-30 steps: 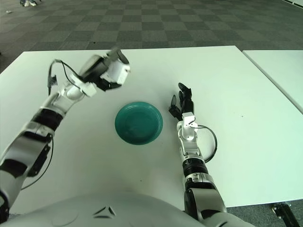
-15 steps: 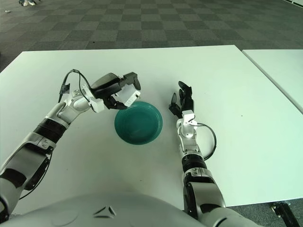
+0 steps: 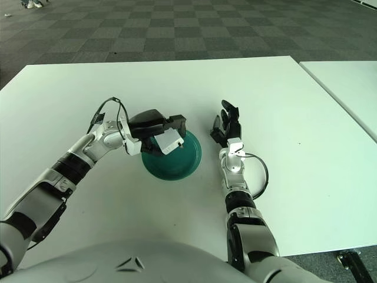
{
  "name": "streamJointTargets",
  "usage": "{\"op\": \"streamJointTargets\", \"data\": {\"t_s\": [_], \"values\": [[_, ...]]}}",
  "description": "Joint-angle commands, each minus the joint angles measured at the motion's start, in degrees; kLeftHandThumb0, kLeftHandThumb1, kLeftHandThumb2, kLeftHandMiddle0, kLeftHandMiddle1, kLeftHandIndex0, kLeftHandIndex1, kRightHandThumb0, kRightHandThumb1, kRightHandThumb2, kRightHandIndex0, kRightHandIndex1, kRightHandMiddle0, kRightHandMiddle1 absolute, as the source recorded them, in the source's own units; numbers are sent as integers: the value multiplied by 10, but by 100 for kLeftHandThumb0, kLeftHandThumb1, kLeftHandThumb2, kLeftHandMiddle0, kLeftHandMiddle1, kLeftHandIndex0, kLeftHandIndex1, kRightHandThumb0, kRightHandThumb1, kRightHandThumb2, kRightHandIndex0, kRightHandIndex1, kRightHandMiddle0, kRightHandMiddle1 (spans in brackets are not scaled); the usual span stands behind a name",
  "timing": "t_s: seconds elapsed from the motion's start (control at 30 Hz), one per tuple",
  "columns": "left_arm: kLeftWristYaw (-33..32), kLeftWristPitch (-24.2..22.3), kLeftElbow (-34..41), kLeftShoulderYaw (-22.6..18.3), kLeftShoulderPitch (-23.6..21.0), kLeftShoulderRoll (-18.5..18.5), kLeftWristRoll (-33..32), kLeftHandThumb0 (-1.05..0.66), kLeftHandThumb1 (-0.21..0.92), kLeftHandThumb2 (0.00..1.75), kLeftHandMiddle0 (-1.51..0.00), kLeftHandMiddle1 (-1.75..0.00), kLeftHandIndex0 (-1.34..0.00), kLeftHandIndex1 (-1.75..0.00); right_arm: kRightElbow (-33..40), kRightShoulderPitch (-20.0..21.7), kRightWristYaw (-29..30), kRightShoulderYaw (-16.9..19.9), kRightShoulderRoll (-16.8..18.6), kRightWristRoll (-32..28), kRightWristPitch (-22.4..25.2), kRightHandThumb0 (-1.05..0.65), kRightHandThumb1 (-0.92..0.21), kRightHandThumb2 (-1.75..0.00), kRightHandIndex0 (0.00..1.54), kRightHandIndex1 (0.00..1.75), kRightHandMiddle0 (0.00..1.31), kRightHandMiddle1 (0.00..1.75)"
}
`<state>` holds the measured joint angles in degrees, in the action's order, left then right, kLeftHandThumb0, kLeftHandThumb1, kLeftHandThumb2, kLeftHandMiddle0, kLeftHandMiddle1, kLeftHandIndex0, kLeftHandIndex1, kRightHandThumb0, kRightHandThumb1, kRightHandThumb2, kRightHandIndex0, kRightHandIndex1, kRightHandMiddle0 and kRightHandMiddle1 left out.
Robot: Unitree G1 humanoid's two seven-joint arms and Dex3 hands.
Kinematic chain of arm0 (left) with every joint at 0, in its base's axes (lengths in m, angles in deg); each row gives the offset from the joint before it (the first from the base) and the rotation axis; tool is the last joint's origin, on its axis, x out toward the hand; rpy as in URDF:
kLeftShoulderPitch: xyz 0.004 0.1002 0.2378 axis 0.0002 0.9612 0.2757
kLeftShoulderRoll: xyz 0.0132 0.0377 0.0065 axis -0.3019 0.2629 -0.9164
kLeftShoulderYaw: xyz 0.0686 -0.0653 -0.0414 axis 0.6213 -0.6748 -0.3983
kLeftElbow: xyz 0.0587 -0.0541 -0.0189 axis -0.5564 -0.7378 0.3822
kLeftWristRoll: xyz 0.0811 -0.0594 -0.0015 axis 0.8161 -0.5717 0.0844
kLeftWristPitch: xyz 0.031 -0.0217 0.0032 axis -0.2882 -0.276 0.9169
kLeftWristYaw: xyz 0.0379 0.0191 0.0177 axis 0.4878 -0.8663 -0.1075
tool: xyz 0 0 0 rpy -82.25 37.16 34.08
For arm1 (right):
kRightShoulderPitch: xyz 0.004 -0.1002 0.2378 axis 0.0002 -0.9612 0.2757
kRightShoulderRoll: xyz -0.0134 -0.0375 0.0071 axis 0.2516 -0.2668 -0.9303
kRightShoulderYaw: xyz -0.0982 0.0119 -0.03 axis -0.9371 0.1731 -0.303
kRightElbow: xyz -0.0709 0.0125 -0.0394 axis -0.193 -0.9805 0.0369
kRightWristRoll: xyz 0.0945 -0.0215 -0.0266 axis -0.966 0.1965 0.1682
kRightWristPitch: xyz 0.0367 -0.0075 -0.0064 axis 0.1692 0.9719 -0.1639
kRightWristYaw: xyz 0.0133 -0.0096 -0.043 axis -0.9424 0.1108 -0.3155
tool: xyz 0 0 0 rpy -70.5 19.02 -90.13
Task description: Put the charger into the plate.
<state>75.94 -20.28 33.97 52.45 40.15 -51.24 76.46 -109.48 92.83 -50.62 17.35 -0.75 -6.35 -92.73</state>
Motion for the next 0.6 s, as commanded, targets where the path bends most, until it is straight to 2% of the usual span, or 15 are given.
{"op": "streamJointTargets", "data": {"t_s": [0.0, 0.43, 0.57], "values": [[13, 14, -13, 15, 0, -2, 9, -47, 31, 132, -107, -175, -61, -175, -115, -82, -11, 5, 35, -15, 43, -67, -92, -81, 29, 2, 0, 75], [40, 0, -27, 39, -9, 9, 17, -47, 31, 131, -105, -175, -61, -175, -131, -84, -12, -4, 35, 2, 2, -71, -92, -83, 29, 2, 0, 76], [35, -5, -35, 41, -6, 15, 21, -45, 41, 119, -96, -175, -54, -175, -129, -85, -12, -5, 35, 2, 0, -72, -92, -84, 30, 2, 0, 77]]}}
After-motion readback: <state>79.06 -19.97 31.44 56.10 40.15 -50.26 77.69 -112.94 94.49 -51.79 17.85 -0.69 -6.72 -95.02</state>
